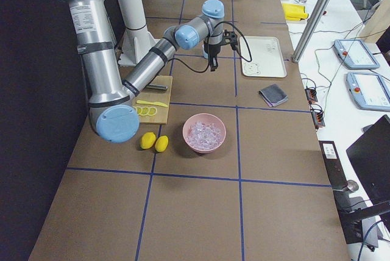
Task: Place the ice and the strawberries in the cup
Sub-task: 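Carry the ice cube with the right gripper over the light-blue cup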
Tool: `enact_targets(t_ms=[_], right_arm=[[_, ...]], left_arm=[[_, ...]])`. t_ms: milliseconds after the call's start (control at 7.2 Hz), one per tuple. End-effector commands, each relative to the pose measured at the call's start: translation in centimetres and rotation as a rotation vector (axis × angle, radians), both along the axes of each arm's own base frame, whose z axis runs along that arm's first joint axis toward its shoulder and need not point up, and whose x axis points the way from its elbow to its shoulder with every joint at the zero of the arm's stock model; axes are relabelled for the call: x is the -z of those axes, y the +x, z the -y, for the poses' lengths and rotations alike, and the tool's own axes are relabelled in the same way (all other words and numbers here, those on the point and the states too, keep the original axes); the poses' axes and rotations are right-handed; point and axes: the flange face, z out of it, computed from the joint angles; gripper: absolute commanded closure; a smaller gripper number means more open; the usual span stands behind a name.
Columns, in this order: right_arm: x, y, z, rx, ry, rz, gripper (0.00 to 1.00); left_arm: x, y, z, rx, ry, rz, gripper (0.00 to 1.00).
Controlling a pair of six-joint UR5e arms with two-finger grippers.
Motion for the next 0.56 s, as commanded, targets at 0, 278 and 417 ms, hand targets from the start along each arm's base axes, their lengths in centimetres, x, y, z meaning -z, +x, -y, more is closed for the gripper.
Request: enact_targets(t_ms=[0, 278, 417], right_arm=[[7.7, -9.3, -1.4, -0.054, -0.054, -0.025, 1.0], [11.9, -16.1, -1.4, -0.086, -0.078, -0.037, 1.0], [13.4, -19.4, -1.3, -0.114, -0.088, -0.057, 1.0]], left_arm=[[0.0, 0.0, -0.1, 0.0, -0.001, 0.0, 0.0], [0.0, 0.0, -0.1, 0.0, -0.003, 0.0, 0.0], [-0.1, 0.0, -0.1, 0.0, -0.003, 0.0, 0.0]])
